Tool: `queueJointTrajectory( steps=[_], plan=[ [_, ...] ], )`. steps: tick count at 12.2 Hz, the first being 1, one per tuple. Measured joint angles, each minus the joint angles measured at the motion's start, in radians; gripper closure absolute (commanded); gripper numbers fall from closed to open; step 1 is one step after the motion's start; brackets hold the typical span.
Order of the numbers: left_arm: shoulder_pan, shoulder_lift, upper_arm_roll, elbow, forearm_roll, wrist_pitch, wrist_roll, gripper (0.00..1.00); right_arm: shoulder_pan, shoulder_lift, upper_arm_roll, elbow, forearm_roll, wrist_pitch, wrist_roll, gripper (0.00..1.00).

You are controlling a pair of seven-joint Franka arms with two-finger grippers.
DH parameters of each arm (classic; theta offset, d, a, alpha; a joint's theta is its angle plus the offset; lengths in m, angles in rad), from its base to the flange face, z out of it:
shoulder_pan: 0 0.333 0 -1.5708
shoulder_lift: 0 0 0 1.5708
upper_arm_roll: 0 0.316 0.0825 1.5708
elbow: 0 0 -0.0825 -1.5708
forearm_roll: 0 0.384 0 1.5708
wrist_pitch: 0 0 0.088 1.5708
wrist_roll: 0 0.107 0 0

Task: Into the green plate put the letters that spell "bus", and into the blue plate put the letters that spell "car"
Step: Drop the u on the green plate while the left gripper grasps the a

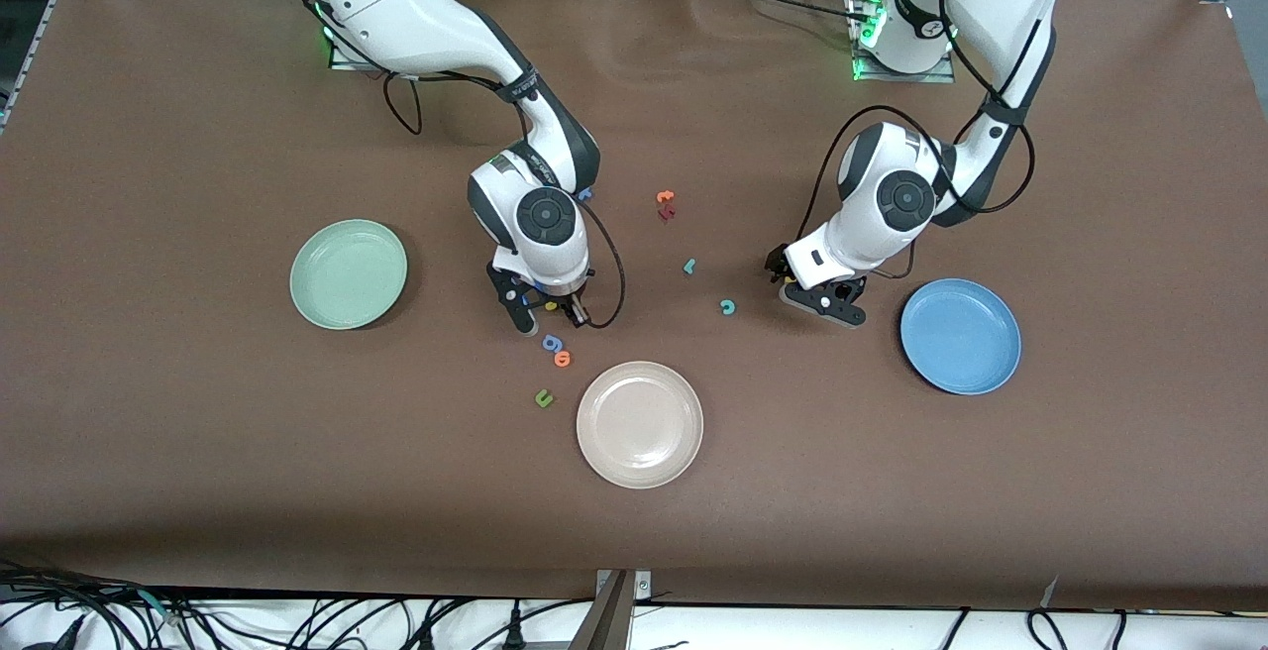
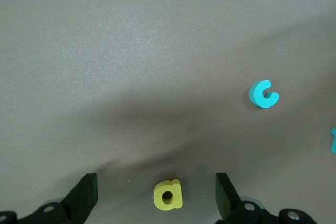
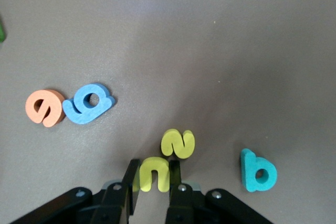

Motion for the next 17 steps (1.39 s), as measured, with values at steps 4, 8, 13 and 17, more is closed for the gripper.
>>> queueJointTrajectory(
  steps=[4,8,13,17],
  plan=[
    [0.0,0.029,0.005,-0.012,0.0,0.0,0.0,0.01,-0.024,0.006,-0.001,0.164,0.01,-0.27,-0.094,0.86],
    [-0.001,0.033,0.005,-0.033,0.0,0.002,0.0,0.07,-0.149,-0.01,-0.007,0.295,0.014,-0.557,-0.483,0.85],
    [-0.013,0.031,0.007,-0.031,0.0,0.002,0.0,0.07,-0.361,-0.039,-0.015,0.24,0.017,-0.627,-0.921,0.85],
    [-0.069,0.031,0.044,-0.029,0.022,0.003,0.001,0.07,-0.461,-0.204,-0.031,-0.135,0.019,-0.383,-1.109,0.85]
  ],
)
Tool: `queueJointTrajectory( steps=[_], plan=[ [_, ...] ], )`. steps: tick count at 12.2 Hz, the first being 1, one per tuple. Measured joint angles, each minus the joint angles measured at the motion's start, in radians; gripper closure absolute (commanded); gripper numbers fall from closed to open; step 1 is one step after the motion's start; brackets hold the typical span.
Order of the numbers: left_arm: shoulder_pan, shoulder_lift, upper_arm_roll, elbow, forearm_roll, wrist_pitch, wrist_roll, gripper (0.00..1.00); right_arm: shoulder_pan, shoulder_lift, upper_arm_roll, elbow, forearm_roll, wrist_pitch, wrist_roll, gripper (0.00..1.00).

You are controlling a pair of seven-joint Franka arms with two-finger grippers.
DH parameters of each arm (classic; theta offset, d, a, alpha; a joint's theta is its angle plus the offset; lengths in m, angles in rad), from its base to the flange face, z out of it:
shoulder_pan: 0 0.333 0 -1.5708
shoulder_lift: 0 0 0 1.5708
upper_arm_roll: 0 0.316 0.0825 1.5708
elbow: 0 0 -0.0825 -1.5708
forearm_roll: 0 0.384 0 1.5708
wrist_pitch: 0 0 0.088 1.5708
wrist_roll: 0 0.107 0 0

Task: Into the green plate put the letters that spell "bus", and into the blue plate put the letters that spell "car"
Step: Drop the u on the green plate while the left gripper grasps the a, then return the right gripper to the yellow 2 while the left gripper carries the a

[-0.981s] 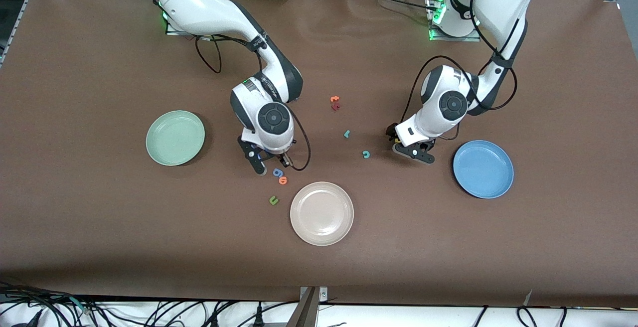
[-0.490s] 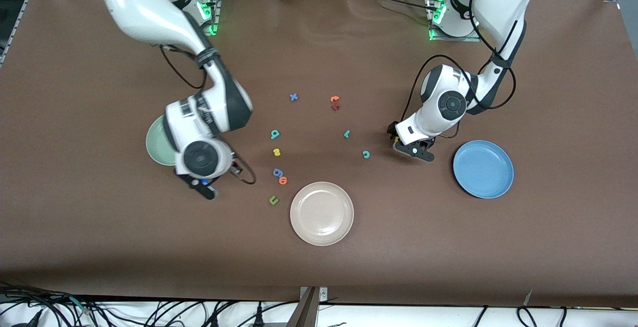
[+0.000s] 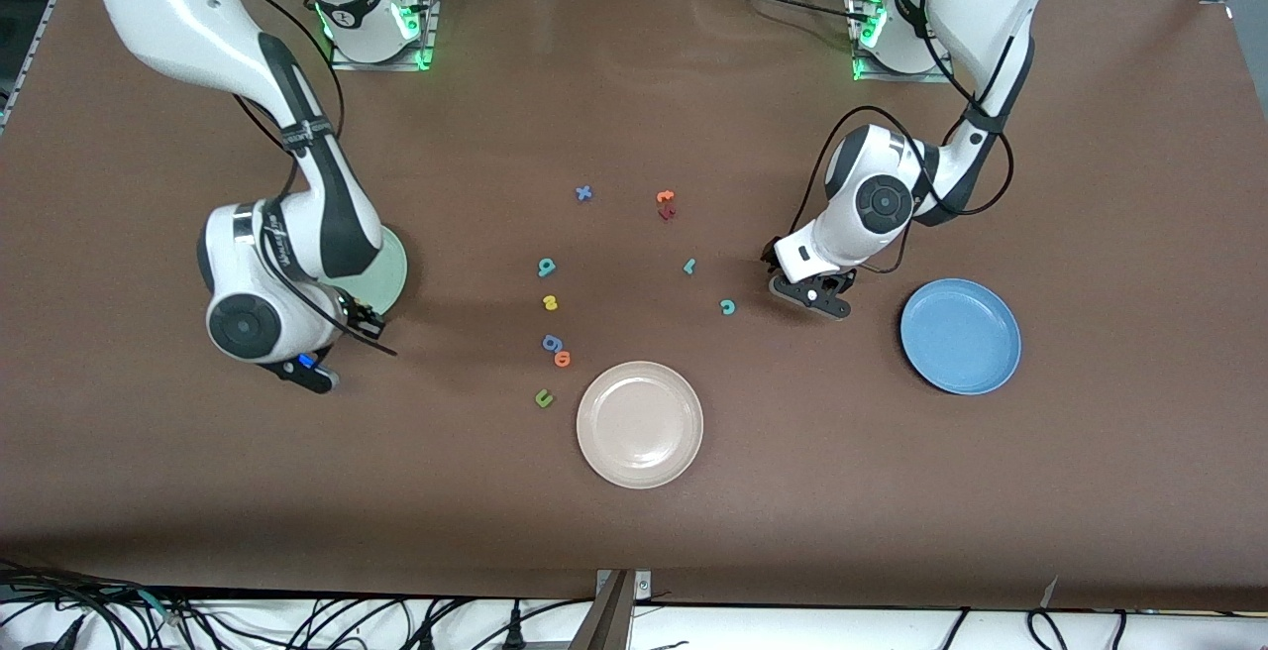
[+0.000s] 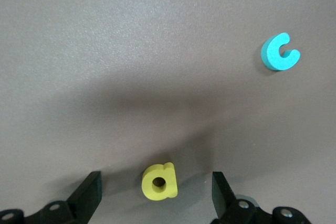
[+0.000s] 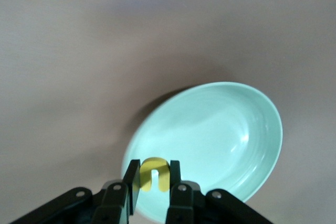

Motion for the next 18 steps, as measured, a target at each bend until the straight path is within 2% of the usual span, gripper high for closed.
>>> queueJointTrajectory(
  steps=[1,2,4,6,8,9,10,14,16,18],
  plan=[
    [-0.013,0.0,0.015,0.0,0.02,0.0,0.0,0.07,-0.01,-0.047,-0.005,-0.119,0.0,0.075,-0.026,0.67],
    [-0.018,0.0,0.021,0.0,0.042,0.0,-0.002,0.07,-0.01,-0.084,-0.015,-0.212,0.0,0.126,-0.043,0.01],
    [-0.02,0.0,0.029,0.0,0.104,0.0,-0.022,0.07,-0.01,-0.129,-0.024,-0.311,0.0,0.152,-0.062,0.0],
    [-0.028,0.0,0.029,0.0,0.198,0.0,-0.096,0.08,-0.009,-0.155,-0.023,-0.32,0.0,0.124,-0.064,0.0],
    [-0.037,0.0,0.029,0.0,0.247,0.0,-0.151,0.14,-0.007,-0.19,-0.017,-0.306,0.0,0.078,-0.067,0.0],
    [-0.039,0.0,0.029,0.002,0.251,0.0,-0.157,0.26,-0.007,-0.21,-0.004,-0.291,0.001,0.048,-0.068,0.0],
    [-0.04,0.0,0.029,0.003,0.251,0.0,-0.158,0.43,-0.007,-0.228,0.022,-0.273,0.002,0.03,-0.068,0.0],
    [-0.042,-0.003,0.028,0.01,0.251,0.0,-0.159,0.62,0.009,-0.243,0.149,-0.185,0.005,0.031,-0.122,0.0],
    [-0.042,-0.004,0.029,0.012,0.251,0.0,-0.159,0.74,0.02,-0.207,0.219,-0.117,0.006,0.048,-0.174,0.0],
    [-0.042,-0.012,0.032,0.013,0.252,-0.005,-0.16,0.87,0.051,-0.144,0.259,-0.045,0.006,0.064,-0.19,0.0]
  ],
)
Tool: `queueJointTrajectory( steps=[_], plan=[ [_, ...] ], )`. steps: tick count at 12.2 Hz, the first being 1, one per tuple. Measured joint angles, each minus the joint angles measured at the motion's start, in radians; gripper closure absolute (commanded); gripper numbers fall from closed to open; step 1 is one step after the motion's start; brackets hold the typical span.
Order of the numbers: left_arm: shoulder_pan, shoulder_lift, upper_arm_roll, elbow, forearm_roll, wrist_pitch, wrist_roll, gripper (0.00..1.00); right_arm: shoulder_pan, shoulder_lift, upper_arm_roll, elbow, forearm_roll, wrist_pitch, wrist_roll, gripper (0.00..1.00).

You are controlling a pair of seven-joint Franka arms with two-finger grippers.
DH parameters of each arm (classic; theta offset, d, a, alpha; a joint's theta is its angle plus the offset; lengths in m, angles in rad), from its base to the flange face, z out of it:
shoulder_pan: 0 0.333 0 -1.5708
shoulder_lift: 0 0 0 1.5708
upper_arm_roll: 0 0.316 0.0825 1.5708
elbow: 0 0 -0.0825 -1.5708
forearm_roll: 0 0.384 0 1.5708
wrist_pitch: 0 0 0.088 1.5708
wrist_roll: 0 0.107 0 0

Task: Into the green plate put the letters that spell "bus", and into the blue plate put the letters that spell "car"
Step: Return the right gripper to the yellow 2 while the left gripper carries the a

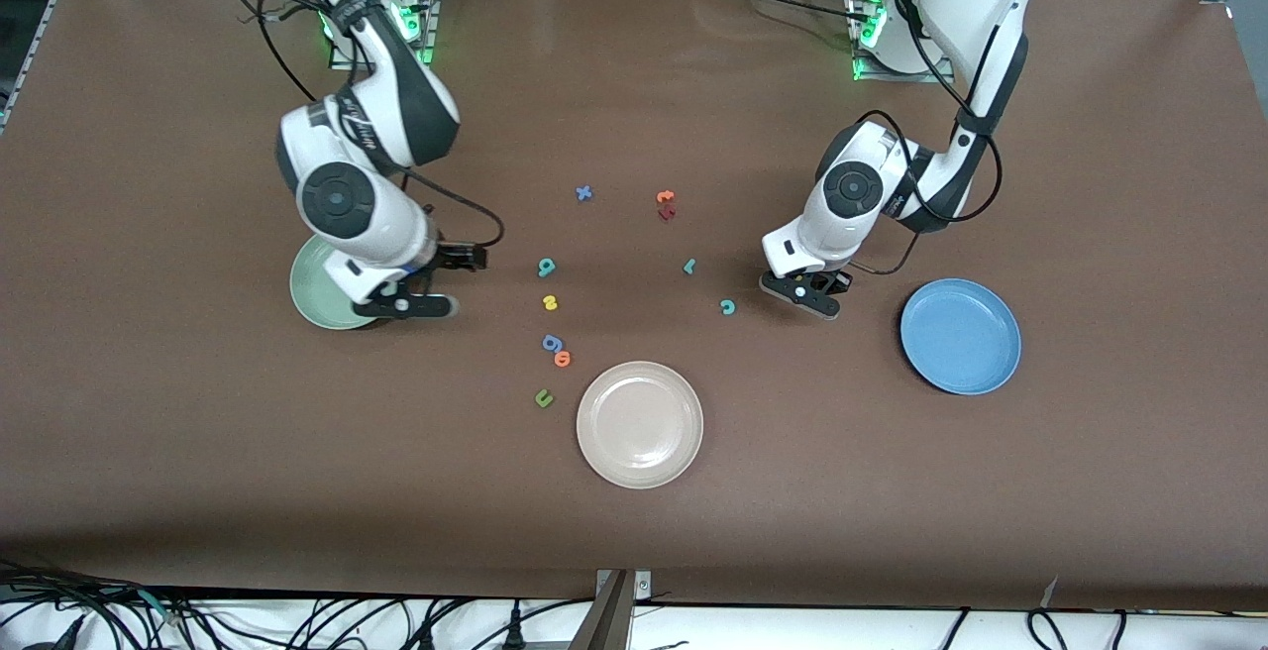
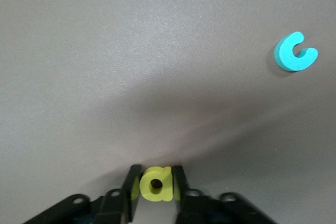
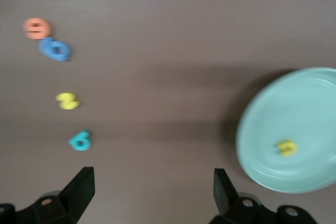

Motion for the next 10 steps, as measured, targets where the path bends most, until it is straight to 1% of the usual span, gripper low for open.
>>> queueJointTrajectory(
  steps=[3,4,5,6,7,8,10],
  plan=[
    [0.0,0.003,0.01,0.002,0.0,0.002,-0.001,0.92,0.1,0.154,0.011,0.138,-0.002,0.022,-0.009,0.0],
    [0.002,0.003,0.018,0.007,0.0,0.002,-0.001,0.93,0.123,0.198,0.01,0.175,-0.004,0.024,-0.009,0.0],
    [0.006,0.0,0.026,0.019,0.0,-0.006,0.001,0.95,0.131,0.231,0.01,0.199,-0.015,0.034,-0.01,0.08],
    [0.016,-0.007,0.029,0.036,0.0,-0.033,0.01,0.96,0.131,0.251,0.009,0.207,-0.044,0.06,-0.017,0.21],
    [0.031,-0.02,0.032,0.052,0.0,-0.068,0.038,0.96,0.131,0.264,0.008,0.207,-0.084,0.077,-0.027,0.23],
    [0.053,-0.038,0.034,0.063,0.0,-0.098,0.089,0.96,0.131,0.275,0.008,0.207,-0.119,0.091,-0.036,0.29],
    [0.118,-0.069,0.037,0.068,-0.015,-0.124,0.204,0.95,0.138,0.3,0.009,0.205,-0.14,0.134,-0.045,0.3]
  ],
)
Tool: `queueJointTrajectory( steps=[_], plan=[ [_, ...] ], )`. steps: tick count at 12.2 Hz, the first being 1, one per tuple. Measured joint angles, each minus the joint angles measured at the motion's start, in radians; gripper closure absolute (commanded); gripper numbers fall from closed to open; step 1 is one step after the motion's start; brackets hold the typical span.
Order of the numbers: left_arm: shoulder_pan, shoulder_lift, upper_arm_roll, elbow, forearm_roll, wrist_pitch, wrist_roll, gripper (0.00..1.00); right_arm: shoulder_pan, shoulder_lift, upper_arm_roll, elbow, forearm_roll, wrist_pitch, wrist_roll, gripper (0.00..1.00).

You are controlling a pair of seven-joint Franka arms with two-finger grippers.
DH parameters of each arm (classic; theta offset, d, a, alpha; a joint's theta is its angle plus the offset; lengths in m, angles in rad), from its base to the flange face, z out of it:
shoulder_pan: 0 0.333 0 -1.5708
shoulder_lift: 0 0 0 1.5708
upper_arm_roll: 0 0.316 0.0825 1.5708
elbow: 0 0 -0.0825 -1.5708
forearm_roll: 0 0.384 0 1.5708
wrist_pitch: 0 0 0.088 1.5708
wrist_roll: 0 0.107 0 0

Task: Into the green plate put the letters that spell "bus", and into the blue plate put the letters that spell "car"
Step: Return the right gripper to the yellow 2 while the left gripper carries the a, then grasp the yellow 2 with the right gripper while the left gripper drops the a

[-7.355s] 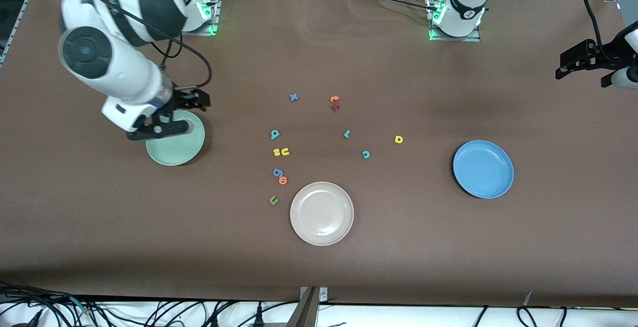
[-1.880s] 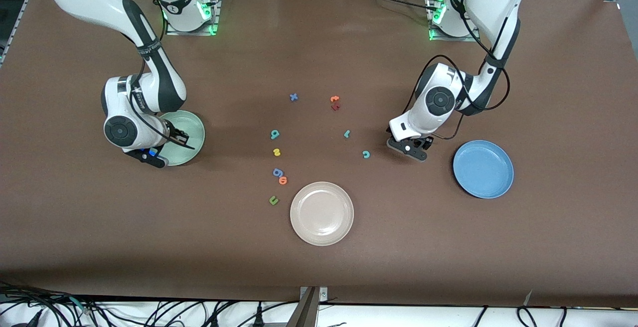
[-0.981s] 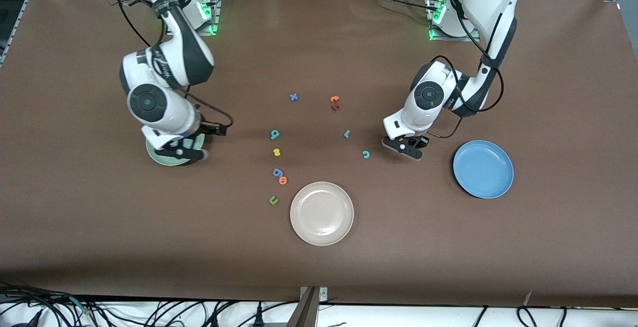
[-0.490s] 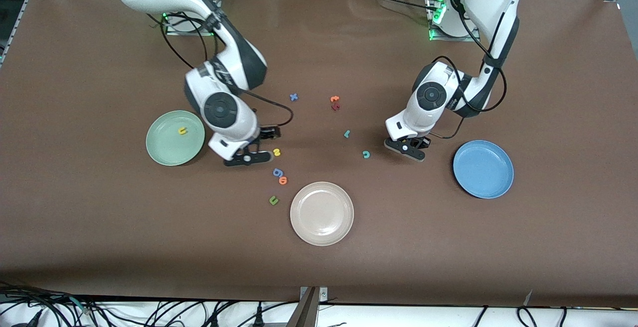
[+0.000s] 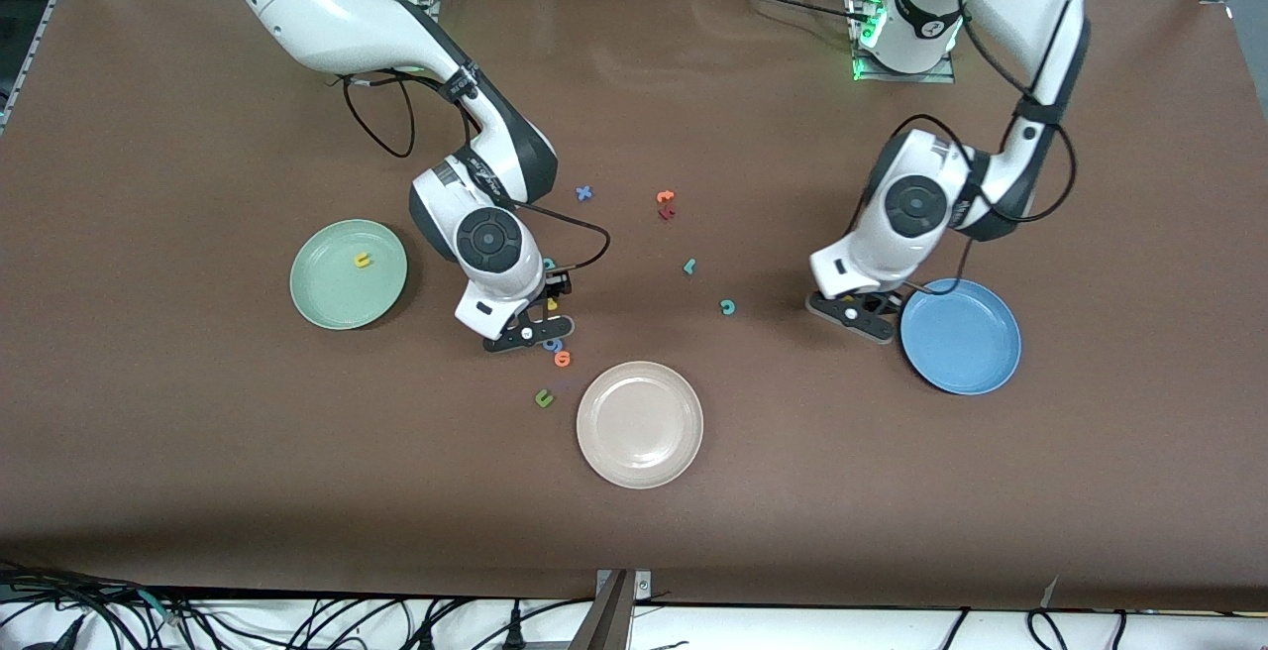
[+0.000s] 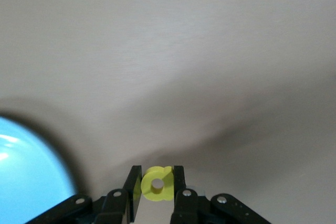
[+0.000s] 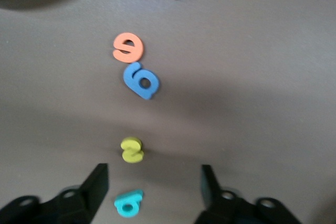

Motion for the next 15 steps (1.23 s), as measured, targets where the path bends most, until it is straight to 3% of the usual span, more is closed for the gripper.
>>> queueJointTrajectory(
  steps=[4,9,13,15],
  plan=[
    [0.099,-0.009,0.028,-0.001,-0.063,-0.005,0.185,0.95,0.03,0.045,0.0,-0.029,-0.007,0.106,-0.001,0.36],
    [0.219,-0.016,0.067,-0.002,-0.063,-0.017,0.282,0.95,0.03,0.047,-0.001,-0.052,-0.013,0.12,-0.001,0.47],
    [0.286,-0.013,0.067,-0.012,-0.063,-0.028,0.292,0.93,0.029,0.045,-0.002,-0.059,-0.014,0.121,-0.001,0.98],
    [0.298,-0.001,0.067,-0.019,-0.064,-0.029,0.292,0.9,0.027,0.042,-0.003,-0.059,-0.014,0.121,-0.001,0.99]
  ],
)
